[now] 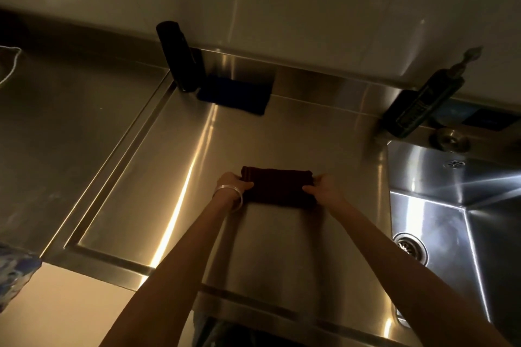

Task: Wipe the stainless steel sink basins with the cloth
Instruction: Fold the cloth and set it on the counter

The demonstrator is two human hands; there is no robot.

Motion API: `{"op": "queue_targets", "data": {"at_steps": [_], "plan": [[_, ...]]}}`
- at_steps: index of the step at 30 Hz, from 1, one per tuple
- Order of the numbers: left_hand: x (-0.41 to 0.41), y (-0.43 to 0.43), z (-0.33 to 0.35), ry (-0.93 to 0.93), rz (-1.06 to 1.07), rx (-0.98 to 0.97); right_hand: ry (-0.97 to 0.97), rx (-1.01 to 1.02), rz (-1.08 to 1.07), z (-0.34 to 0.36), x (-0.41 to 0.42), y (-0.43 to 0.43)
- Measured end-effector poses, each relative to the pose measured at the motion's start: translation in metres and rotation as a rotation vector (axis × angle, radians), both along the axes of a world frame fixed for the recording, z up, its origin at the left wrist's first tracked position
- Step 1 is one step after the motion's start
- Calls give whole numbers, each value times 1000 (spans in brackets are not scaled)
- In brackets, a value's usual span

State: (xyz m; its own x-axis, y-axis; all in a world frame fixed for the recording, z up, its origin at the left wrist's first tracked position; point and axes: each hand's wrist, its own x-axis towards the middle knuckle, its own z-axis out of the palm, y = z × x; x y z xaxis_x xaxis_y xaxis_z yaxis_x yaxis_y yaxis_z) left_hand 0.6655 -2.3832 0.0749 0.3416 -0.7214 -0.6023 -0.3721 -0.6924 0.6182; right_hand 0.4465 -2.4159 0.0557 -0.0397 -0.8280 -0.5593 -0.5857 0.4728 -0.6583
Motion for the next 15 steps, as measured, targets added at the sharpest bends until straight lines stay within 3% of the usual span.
{"op": "queue_targets", "data": {"at_steps": [4,9,15], "plan": [[14,-9,-2,64,53,-51,-87,62,-130,-1,10,2],[54,-38,12,382,163,-113,-284,15,-335,3,43,-12],[125,-120,28,515,183,-135,-384,-73,-368,28,110,-83]]}}
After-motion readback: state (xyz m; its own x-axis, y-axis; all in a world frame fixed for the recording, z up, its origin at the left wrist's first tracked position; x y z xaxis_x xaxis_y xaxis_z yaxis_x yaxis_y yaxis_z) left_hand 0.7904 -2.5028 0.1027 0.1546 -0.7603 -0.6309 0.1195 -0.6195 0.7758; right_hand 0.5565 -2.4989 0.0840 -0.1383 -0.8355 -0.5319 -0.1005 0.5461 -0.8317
